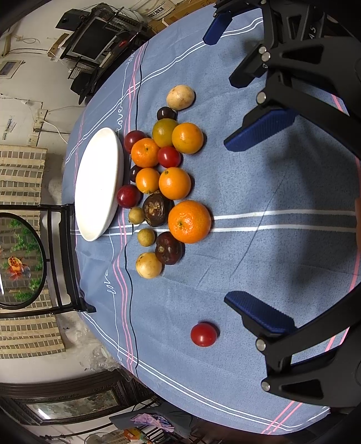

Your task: Organize fruits

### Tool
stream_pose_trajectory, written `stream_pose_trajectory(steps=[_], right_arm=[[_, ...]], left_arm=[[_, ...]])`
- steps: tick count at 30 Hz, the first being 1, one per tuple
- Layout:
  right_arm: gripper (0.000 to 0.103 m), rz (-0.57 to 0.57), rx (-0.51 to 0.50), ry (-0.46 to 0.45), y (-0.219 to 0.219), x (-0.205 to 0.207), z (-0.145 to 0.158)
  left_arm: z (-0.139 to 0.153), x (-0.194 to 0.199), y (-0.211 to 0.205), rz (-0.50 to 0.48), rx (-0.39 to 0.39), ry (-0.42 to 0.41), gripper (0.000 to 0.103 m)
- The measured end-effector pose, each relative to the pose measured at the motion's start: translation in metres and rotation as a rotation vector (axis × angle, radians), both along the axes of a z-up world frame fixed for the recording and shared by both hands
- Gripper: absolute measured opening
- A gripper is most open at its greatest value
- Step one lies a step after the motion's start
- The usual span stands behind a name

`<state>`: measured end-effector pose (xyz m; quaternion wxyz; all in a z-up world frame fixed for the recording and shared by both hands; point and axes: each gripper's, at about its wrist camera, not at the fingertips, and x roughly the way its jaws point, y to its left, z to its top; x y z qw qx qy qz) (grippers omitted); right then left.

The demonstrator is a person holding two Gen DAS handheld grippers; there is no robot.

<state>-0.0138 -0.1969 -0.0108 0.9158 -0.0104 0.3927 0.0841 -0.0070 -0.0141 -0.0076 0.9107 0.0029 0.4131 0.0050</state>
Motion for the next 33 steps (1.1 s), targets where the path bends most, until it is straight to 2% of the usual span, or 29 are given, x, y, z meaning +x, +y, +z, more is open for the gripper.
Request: stream_pose_trajectory(steps=[16,19,25,30,33], right_arm=[[0.102,0.013,-0.037,0.006,-0.002,0.004,-0.005],[0.102,0.058,-0.047,0.011,0.0,0.003,-0.006],[0.102,0.11,0.005,0.034,-0.004,0.01,-0.007],[0.102,0.135,0.024,0.033,-0.006,0.013,-0.006],[0.102,0.135,0.033,0.034,-0.01,0.016,-0.006]], left_arm=[[-0.009,0.01,0.012,-0.013,0.002,0.044,0.101],[-0.014,0.016,0.022,-0.038,-0.04,0.086,0.101],[-0.018,0.029,0.04,-0.032,-0.06,0.096,0.101],[-0.019,0.04,0.027,-0.071,-0.038,0.095,0.101],[-0.023,0.05,0.013,-0.104,-0.021,0.108,0.092]])
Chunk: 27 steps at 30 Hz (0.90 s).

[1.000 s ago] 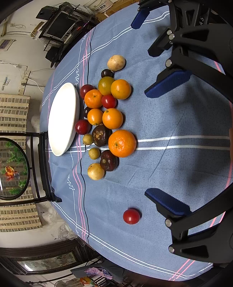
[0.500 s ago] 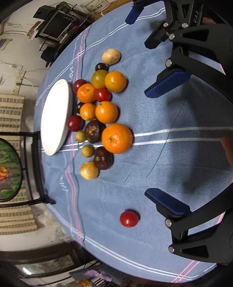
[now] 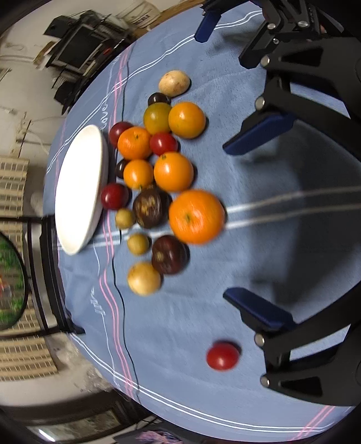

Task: Organize fruits
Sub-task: 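Grasp the tangerine with the left tool while the right tool grasps the pale round fruit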

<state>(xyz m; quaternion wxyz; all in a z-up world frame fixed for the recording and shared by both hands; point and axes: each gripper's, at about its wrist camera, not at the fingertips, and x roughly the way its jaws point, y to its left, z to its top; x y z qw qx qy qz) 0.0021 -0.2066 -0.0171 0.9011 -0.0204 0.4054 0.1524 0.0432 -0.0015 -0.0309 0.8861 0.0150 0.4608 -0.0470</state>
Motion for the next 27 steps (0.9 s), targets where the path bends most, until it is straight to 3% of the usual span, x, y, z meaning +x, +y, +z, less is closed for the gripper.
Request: stream_pose_trajectory(steps=[3,5,8,14,17,20,22,24,27], right_arm=[[0.102,-0.003,0.004,0.001,-0.003,0.003,0.0],[0.102,-0.008,0.004,0.0,-0.006,0.004,0.0],[0.102,-0.021,-0.001,0.002,-0.011,0.008,0.0],[0.1,-0.024,-0.042,0.014,-0.02,0.026,0.001],[0.082,-0.009,-0.08,0.033,-0.015,0.04,-0.001],[0.076,0.004,-0.131,0.068,-0.005,0.057,-0.009],[0.066,0.02,-0.135,0.077,-0.001,0.065,-0.011],[0.041,0.02,-0.127,0.113,-0.001,0.074,-0.018],[0.039,0.006,-0.086,0.115,-0.006,0.078,-0.021]], left_arm=[[-0.005,0.01,-0.005,-0.009,-0.008,0.026,0.076],[-0.009,0.017,-0.006,-0.012,-0.02,0.044,0.058],[-0.012,0.025,-0.006,0.016,0.003,0.039,0.044],[-0.011,0.029,-0.002,0.008,-0.018,0.024,0.043],[-0.011,0.031,0.0,0.005,-0.031,0.026,0.043],[-0.011,0.031,0.0,0.004,-0.034,0.026,0.043],[-0.012,0.031,-0.001,0.003,-0.029,0.024,0.044],[-0.013,0.033,-0.002,0.006,-0.028,0.03,0.044],[-0.015,0.037,-0.002,0.009,-0.026,0.035,0.044]])
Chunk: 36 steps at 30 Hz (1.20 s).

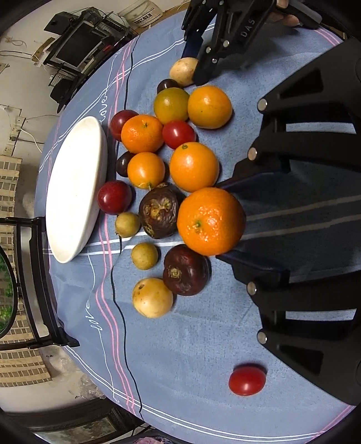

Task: Organize fruits
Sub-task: 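Grasp the tangerine with the left tool while the right tool grasps the pale round fruit, then carry both fruits onto the white plate and open both tools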

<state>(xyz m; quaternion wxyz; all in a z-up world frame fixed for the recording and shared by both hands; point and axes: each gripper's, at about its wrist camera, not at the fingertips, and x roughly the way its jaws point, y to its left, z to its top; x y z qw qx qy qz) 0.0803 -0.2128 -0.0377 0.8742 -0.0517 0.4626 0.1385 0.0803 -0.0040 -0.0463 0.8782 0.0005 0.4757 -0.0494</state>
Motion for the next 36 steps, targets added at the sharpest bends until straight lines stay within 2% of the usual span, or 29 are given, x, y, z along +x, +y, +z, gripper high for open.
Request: stream_pose_trajectory(steps=[8,14,18,22,25,28,34,35,36], right_arm=[[0.039,0.0,0.06,-0.057,-0.011,-0.017,0.018],[0.039,0.01,0.103,-0.132,-0.015,-0.022,0.05],[0.04,0.013,0.132,-0.212,-0.014,-0.008,0.077],[0.04,-0.006,0.141,-0.28,-0.006,0.023,0.09],[0.04,0.003,0.122,-0.264,0.005,0.055,0.085],[0.04,-0.001,0.107,-0.209,0.016,0.087,0.071],[0.04,-0.011,0.052,-0.145,0.031,0.128,0.047],[0.048,-0.01,0.045,-0.139,0.032,0.13,0.044],[0.063,-0.012,0.033,-0.139,0.035,0.131,0.043]], left_arm=[[0.007,-0.006,0.003,-0.003,-0.026,-0.028,0.041],[0.041,-0.013,0.001,-0.028,-0.02,-0.114,0.041],[0.066,0.011,-0.007,-0.052,0.005,-0.157,0.042],[0.078,0.046,-0.019,-0.064,0.013,-0.169,0.042],[0.074,0.083,-0.024,-0.056,0.005,-0.149,0.042],[0.062,0.114,-0.026,-0.043,0.001,-0.112,0.042],[0.039,0.153,-0.029,-0.029,0.014,-0.07,0.043],[0.037,0.156,-0.03,-0.03,0.009,-0.07,0.044],[0.036,0.157,-0.03,-0.031,0.007,-0.07,0.045]])
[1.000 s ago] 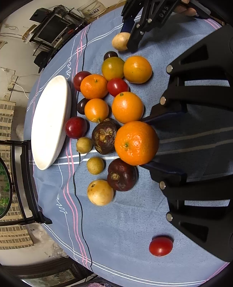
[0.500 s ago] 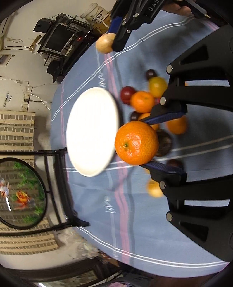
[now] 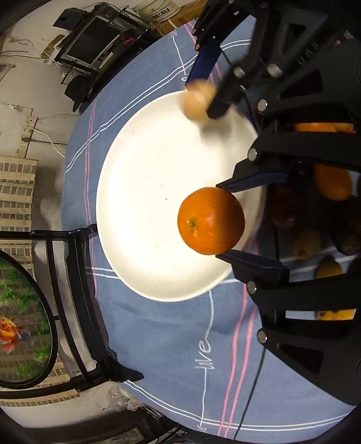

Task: Organize fruits
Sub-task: 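Carry both fruits onto the white plate and open both tools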

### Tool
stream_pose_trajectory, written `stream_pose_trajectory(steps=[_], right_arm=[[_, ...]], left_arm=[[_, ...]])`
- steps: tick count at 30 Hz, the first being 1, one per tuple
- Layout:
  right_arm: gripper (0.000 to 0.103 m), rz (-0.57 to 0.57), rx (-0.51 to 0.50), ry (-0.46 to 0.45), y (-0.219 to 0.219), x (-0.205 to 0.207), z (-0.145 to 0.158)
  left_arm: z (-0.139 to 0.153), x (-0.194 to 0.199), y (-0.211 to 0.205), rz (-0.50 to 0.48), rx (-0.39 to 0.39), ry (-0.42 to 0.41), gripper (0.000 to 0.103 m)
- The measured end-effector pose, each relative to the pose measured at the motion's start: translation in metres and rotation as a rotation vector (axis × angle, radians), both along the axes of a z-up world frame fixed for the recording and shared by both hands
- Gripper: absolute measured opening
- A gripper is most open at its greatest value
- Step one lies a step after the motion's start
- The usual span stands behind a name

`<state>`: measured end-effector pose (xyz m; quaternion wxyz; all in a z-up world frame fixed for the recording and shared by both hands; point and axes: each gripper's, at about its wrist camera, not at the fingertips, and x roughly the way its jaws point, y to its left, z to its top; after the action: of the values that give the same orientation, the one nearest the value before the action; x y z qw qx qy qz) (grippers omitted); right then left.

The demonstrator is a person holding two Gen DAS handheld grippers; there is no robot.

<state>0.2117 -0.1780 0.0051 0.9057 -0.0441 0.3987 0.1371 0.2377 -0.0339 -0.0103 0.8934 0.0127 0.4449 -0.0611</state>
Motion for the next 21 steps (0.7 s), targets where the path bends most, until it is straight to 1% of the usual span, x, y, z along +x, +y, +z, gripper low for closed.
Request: stream_pose_trajectory(steps=[1,2,3,5,7,10,12,14,17,21], right_arm=[[0.063,-0.011,-0.017,-0.015,0.001,0.0,0.0],[0.063,-0.016,-0.026,-0.032,0.001,0.0,0.0],[0.063,-0.016,-0.028,-0.035,0.0,0.0,0.0],[0.063,-0.008,-0.01,-0.029,-0.003,-0.003,0.003],[0.063,-0.004,0.011,-0.029,-0.006,-0.008,0.006],[0.063,0.001,0.041,-0.032,-0.012,-0.021,0.011],[0.063,-0.001,0.061,-0.024,-0.016,-0.032,0.014],[0.063,-0.002,0.078,-0.019,-0.021,-0.045,0.016],[0.063,0.005,0.083,-0.019,-0.025,-0.066,0.018],[0.064,0.023,0.069,-0.015,-0.024,-0.096,0.016]], left_arm=[[-0.002,0.001,0.0,0.005,0.004,0.0,0.046],[-0.001,0.001,0.001,0.012,0.009,-0.005,0.051],[0.0,0.001,0.0,0.019,0.011,-0.012,0.053],[0.004,-0.001,0.003,0.024,0.001,-0.022,0.062],[0.01,-0.008,0.005,0.025,-0.004,-0.043,0.062],[0.021,-0.024,0.005,0.01,0.023,-0.086,0.067],[0.027,-0.036,0.004,-0.004,0.035,-0.105,0.069],[0.033,-0.053,0.005,-0.018,0.059,-0.124,0.075],[0.04,-0.077,0.009,-0.024,0.074,-0.148,0.076],[0.04,-0.109,0.021,-0.021,0.079,-0.153,0.076]])
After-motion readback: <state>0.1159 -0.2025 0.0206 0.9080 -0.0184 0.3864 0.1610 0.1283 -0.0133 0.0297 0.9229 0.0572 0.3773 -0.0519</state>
